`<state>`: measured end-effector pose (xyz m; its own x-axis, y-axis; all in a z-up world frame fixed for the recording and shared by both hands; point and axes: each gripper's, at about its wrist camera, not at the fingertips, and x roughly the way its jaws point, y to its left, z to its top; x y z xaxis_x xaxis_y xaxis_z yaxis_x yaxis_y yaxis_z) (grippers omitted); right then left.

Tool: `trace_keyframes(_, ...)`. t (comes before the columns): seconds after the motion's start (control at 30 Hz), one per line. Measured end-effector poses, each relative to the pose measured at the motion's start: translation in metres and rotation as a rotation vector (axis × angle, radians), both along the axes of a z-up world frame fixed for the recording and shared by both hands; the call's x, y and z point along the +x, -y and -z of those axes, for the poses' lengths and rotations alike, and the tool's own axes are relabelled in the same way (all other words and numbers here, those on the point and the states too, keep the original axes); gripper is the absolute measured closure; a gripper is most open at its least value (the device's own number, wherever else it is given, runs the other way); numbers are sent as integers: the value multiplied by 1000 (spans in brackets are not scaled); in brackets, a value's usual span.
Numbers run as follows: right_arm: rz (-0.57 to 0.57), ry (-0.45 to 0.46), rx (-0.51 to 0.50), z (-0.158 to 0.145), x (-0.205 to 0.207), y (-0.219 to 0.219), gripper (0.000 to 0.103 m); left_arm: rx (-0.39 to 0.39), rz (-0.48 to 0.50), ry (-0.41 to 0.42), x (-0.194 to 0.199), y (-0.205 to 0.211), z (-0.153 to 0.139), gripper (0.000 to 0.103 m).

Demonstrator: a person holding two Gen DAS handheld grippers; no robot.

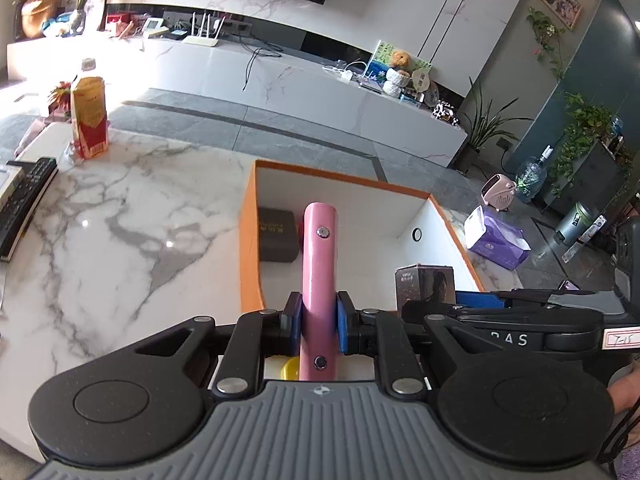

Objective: Organize objects
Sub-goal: 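Carry the pink wallet and photo card over the orange box with both tools, then lower the pink wallet into the box with the left tool and release it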

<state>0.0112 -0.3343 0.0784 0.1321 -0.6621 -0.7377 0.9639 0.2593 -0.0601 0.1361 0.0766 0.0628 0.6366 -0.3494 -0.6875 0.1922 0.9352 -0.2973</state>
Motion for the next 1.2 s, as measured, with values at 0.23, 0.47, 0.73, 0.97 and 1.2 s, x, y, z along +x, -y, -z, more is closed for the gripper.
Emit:
trace_keyframes(0.23,-2,12,-118,-42,2,29,43,22,15,24,45,22,-4,83)
trace_keyframes(0.47,87,5,-93,-28,-10,89,43,69,0,-38,85,47,31,83)
trace_keyframes(0.73,137,-12,-6,15,-26,128,43,158,12,-162,104,68,77,83)
trace_keyframes(0.97,128,-26,29,36,-36,135,44,140,24,-281,109,75,106,83)
trace_keyframes(1.2,116,-35,53,47,-37,136,43,153,31,-316,109,69,116,82)
